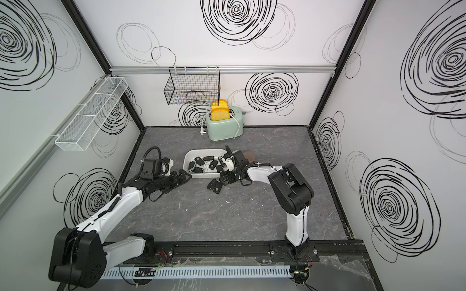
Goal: Place the car key into the storage box
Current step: Pick up the car key from the center of the board.
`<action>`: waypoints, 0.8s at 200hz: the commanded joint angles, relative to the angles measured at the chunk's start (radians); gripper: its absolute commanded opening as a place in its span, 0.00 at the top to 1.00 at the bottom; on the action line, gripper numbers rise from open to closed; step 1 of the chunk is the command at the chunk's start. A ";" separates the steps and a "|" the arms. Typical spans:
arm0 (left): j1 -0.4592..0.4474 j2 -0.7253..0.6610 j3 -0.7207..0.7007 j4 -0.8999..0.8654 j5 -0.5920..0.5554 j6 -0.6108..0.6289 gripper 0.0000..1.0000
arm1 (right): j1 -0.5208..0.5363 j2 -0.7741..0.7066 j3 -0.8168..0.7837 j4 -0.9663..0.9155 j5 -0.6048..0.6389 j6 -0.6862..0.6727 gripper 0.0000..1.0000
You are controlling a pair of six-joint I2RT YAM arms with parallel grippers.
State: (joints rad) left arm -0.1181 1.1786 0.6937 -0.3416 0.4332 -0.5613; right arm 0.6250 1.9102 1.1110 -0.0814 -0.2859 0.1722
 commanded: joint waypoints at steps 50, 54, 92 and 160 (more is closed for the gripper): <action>-0.007 0.003 0.003 0.036 0.005 -0.009 0.02 | 0.027 -0.130 -0.141 -0.041 -0.050 0.016 0.15; -0.007 0.001 0.001 0.037 0.006 -0.012 0.02 | 0.029 -0.137 -0.147 -0.041 -0.051 0.019 0.15; -0.009 -0.001 -0.011 0.046 0.012 -0.017 0.02 | 0.053 -0.159 -0.180 -0.048 -0.006 0.015 0.15; -0.009 -0.008 -0.011 0.036 0.010 -0.017 0.02 | 0.066 -0.047 -0.059 -0.136 0.218 -0.057 0.18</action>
State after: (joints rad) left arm -0.1200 1.1786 0.6918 -0.3340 0.4374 -0.5709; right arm 0.6811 1.8111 1.0054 -0.1410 -0.1677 0.1593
